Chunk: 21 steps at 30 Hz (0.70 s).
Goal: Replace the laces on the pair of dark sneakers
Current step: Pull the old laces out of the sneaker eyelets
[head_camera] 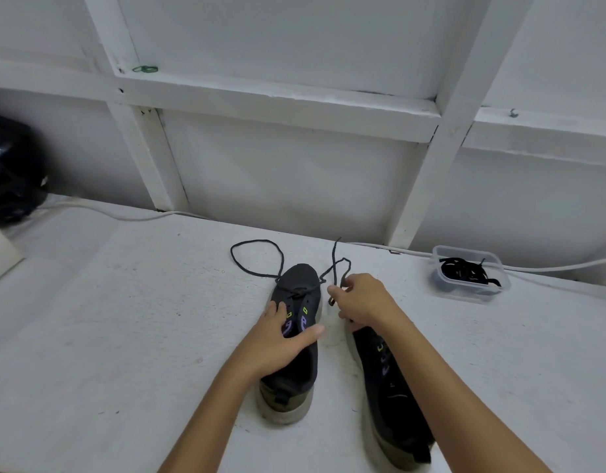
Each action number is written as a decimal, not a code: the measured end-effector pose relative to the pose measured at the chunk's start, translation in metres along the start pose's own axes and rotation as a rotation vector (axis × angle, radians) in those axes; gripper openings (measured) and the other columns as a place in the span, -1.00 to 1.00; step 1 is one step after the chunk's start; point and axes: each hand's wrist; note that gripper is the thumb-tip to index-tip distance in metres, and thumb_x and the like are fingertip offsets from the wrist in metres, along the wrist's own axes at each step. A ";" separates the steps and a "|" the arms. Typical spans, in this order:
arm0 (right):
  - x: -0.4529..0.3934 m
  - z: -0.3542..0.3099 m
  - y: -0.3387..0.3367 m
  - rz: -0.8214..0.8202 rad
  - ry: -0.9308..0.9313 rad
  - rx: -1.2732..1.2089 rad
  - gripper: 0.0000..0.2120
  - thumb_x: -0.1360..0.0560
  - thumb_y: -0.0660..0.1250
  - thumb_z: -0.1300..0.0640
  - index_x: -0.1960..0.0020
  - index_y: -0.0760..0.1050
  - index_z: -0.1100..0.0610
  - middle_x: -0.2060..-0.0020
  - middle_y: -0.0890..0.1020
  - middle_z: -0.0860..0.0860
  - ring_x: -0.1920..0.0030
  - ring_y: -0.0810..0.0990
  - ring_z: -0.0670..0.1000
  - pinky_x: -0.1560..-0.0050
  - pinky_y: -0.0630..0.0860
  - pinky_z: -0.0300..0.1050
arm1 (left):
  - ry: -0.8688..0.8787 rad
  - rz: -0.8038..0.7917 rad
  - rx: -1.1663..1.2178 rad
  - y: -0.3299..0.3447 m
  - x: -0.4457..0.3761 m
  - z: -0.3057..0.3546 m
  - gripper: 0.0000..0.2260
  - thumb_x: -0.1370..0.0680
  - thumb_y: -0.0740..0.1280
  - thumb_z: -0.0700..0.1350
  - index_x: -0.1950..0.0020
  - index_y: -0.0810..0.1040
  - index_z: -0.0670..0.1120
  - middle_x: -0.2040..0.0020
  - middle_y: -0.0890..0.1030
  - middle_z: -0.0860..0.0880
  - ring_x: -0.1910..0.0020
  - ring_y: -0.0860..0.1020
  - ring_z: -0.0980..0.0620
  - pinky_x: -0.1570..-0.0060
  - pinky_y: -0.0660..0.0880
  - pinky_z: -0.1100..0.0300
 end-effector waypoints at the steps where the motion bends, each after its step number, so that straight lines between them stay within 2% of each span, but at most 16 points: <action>1: 0.005 0.000 0.001 0.016 -0.017 0.040 -0.64 -0.64 0.25 -0.10 -0.17 0.54 0.19 0.02 0.67 0.09 0.26 0.70 0.03 0.16 0.68 -0.06 | -0.001 0.002 0.067 -0.007 0.000 -0.003 -0.03 -0.32 0.24 0.58 -0.62 0.14 0.15 -0.61 0.09 0.22 -0.58 0.15 0.09 -0.55 0.13 0.01; 2: 0.009 0.001 0.004 0.035 -0.033 0.071 -0.64 -0.64 0.24 -0.11 -0.09 0.57 0.19 0.06 0.67 0.09 0.29 0.65 -0.01 0.23 0.62 -0.14 | 0.017 0.018 0.138 -0.013 -0.001 -0.009 -0.21 -0.36 0.21 0.56 -0.52 0.33 0.24 -0.53 0.28 0.29 -0.52 0.29 0.11 -0.51 0.22 -0.01; 3: 0.014 0.002 0.008 0.046 -0.046 0.090 -0.62 -0.63 0.24 -0.13 -0.03 0.58 0.19 0.09 0.67 0.08 0.31 0.60 -0.05 0.29 0.55 -0.21 | 0.041 0.047 0.193 -0.019 -0.003 -0.015 -0.47 -0.46 0.19 0.49 -0.34 0.50 0.30 -0.36 0.48 0.33 -0.42 0.42 0.13 -0.44 0.34 0.01; 4: 0.019 0.003 0.013 0.040 -0.055 0.075 -0.59 -0.62 0.24 -0.15 -0.03 0.59 0.20 0.09 0.67 0.10 0.29 0.59 -0.05 0.28 0.52 -0.22 | 0.070 0.106 0.212 -0.024 -0.004 -0.020 -0.70 -0.56 0.19 0.36 -0.15 0.59 0.31 -0.18 0.59 0.32 -0.30 0.52 0.13 -0.34 0.44 0.02; 5: 0.025 0.003 0.018 0.010 -0.051 0.036 -0.55 -0.60 0.26 -0.19 -0.09 0.60 0.22 0.03 0.69 0.11 0.23 0.61 -0.02 0.18 0.57 -0.19 | 0.106 0.169 0.200 -0.028 -0.007 -0.024 -0.82 -0.62 0.20 0.23 -0.07 0.60 0.30 -0.09 0.63 0.27 -0.22 0.57 0.13 -0.27 0.50 0.04; 6: 0.033 0.002 0.023 -0.029 -0.039 -0.009 -0.50 -0.57 0.28 -0.23 -0.18 0.59 0.20 -0.06 0.69 0.09 0.12 0.64 -0.01 0.02 0.59 -0.17 | 0.135 0.225 0.170 -0.030 -0.010 -0.028 -0.83 -0.65 0.24 0.11 -0.13 0.61 0.27 -0.08 0.64 0.23 -0.17 0.59 0.14 -0.21 0.53 0.11; 7: 0.040 0.001 0.029 -0.061 -0.034 -0.056 -0.46 -0.53 0.31 -0.29 -0.26 0.57 0.13 -0.13 0.67 0.01 0.03 0.64 -0.06 -0.05 0.55 -0.22 | 0.162 0.260 0.131 -0.031 -0.014 -0.029 -0.82 -0.64 0.29 0.04 -0.19 0.62 0.21 -0.09 0.64 0.20 -0.12 0.60 0.19 -0.14 0.54 0.24; 8: 0.047 -0.001 0.034 -0.081 -0.035 -0.103 -0.51 -0.49 0.35 -0.33 -0.23 0.57 0.00 -0.09 0.66 -0.13 0.01 0.62 -0.19 0.00 0.48 -0.35 | 0.192 0.281 0.105 -0.032 -0.018 -0.029 -0.80 -0.62 0.33 -0.01 -0.21 0.64 0.16 -0.09 0.65 0.19 -0.06 0.59 0.26 -0.04 0.50 0.39; 9: 0.053 -0.003 0.041 -0.093 -0.032 -0.147 -0.60 -0.44 0.39 -0.34 -0.06 0.55 -0.07 0.03 0.63 -0.26 0.08 0.60 -0.31 0.09 0.44 -0.45 | 0.222 0.293 0.089 -0.032 -0.023 -0.027 -0.80 -0.60 0.38 -0.04 -0.20 0.66 0.13 -0.06 0.66 0.18 -0.01 0.59 0.29 0.04 0.45 0.49; 10: 0.058 -0.006 0.047 -0.103 -0.027 -0.180 -0.62 -0.39 0.43 -0.35 0.01 0.56 -0.08 0.12 0.63 -0.28 0.14 0.59 -0.34 0.15 0.46 -0.46 | 0.249 0.302 0.082 -0.033 -0.027 -0.024 -0.80 -0.58 0.41 -0.07 -0.19 0.67 0.10 -0.04 0.66 0.17 0.03 0.59 0.31 0.08 0.43 0.53; 12: 0.063 -0.009 0.063 -0.111 -0.014 -0.213 -0.55 -0.29 0.48 -0.35 -0.04 0.55 -0.11 0.08 0.66 -0.22 0.05 0.62 -0.23 0.03 0.57 -0.27 | 0.297 0.316 0.071 -0.035 -0.038 -0.020 -0.81 -0.54 0.46 -0.10 -0.14 0.70 0.06 -0.01 0.67 0.15 0.06 0.59 0.33 0.09 0.44 0.54; 14: 0.063 -0.013 0.072 -0.096 0.002 -0.210 -0.43 -0.26 0.50 -0.31 -0.15 0.49 -0.07 -0.03 0.63 -0.16 -0.05 0.62 -0.10 -0.04 0.58 -0.15 | 0.327 0.322 0.043 -0.037 -0.046 -0.016 -0.82 -0.50 0.50 -0.09 -0.10 0.72 0.05 0.02 0.68 0.15 0.07 0.59 0.32 0.09 0.43 0.53; 18: 0.059 -0.012 0.070 -0.113 0.022 -0.224 -0.59 -0.33 0.49 -0.07 -0.11 0.49 0.02 -0.01 0.64 -0.07 -0.01 0.63 -0.05 -0.06 0.62 -0.09 | 0.410 0.346 -0.066 -0.037 -0.057 -0.014 -0.87 -0.47 0.53 -0.09 0.00 0.76 0.01 0.08 0.68 0.14 0.09 0.60 0.23 0.05 0.48 0.34; 21: 0.055 -0.010 0.063 -0.160 0.024 -0.180 -0.65 -0.35 0.46 -0.02 -0.09 0.49 0.03 0.01 0.64 -0.06 0.03 0.64 -0.05 0.00 0.62 -0.13 | 0.491 0.355 -0.220 -0.034 -0.058 -0.017 -0.94 -0.52 0.47 -0.10 0.04 0.73 0.02 0.11 0.64 0.17 0.10 0.57 0.20 0.11 0.48 0.29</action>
Point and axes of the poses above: each hand's wrist, its own x-axis away from the middle knuckle, its own y-axis out of the palm, z = x × y
